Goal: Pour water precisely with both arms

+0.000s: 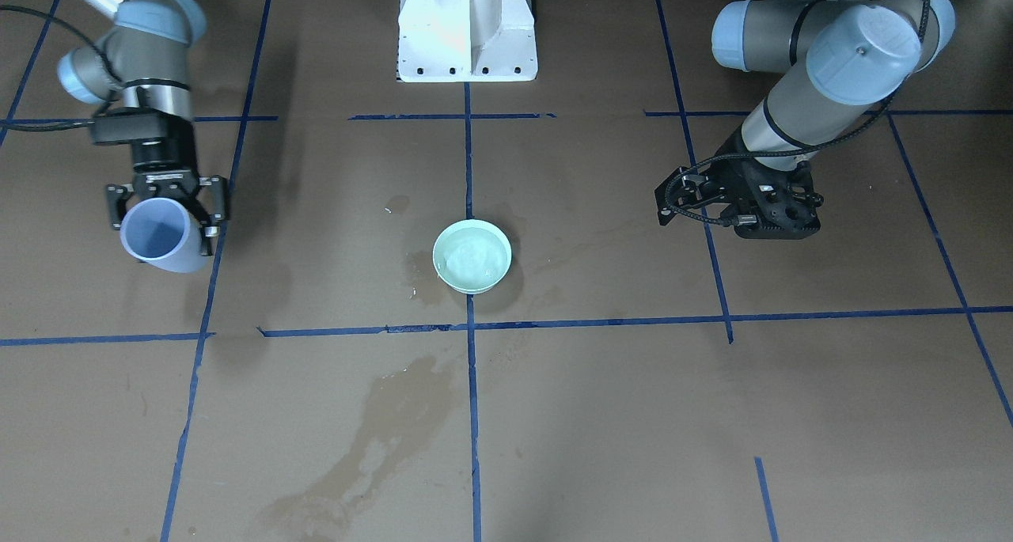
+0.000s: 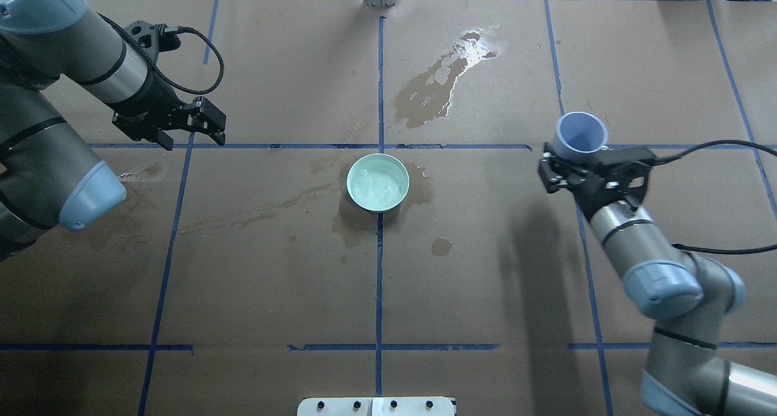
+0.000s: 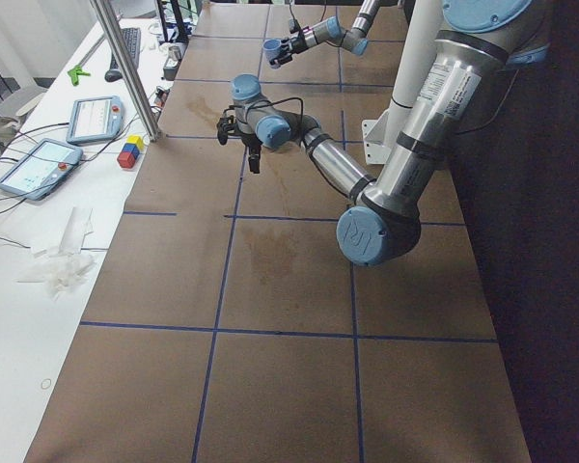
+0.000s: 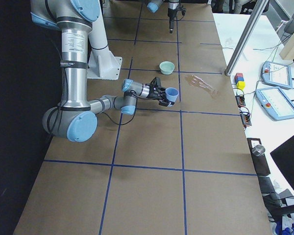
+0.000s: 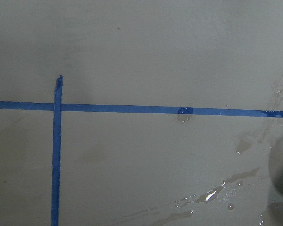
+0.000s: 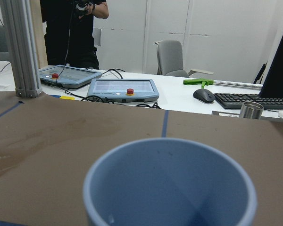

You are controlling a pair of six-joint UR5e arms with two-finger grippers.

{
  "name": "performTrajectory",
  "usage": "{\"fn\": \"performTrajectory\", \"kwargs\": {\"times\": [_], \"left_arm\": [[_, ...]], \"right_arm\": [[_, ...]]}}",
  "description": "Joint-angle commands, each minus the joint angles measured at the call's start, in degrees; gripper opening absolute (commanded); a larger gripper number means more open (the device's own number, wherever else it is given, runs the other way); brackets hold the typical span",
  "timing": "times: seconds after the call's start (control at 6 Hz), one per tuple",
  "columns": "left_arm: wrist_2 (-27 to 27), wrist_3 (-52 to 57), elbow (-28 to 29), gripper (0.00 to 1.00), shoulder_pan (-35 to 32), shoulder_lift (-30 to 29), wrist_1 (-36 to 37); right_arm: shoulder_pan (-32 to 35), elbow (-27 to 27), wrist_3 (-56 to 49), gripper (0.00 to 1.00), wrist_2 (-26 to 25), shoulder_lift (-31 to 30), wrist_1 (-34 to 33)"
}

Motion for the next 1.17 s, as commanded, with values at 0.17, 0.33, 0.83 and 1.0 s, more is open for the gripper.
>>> {"fn": "performTrajectory", "kwargs": {"times": [0.17, 0.33, 0.83, 1.0], "left_arm": [[0.0, -0.81, -0.35, 1.0, 0.13, -0.37, -0.04], [0.0, -0.73, -0.27, 1.0, 0.13, -0.37, 0.05], [0.0, -0.81, -0.27, 1.0, 0.13, -0.37, 0.05], [0.0, -0.81, -0.27, 1.0, 0.13, -0.37, 0.05]], "right_arm": [[0.72, -8.29, -0.34, 0.03, 0.41, -3.38, 11.75], [0.63, -11.69, -0.34, 0.03, 0.49, -4.16, 15.59], [0.55, -15.06, -0.17, 0.12, 0.41, -4.17, 18.7], [0.55, -15.15, -0.17, 0.19, 0.41, -4.17, 18.7]]}}
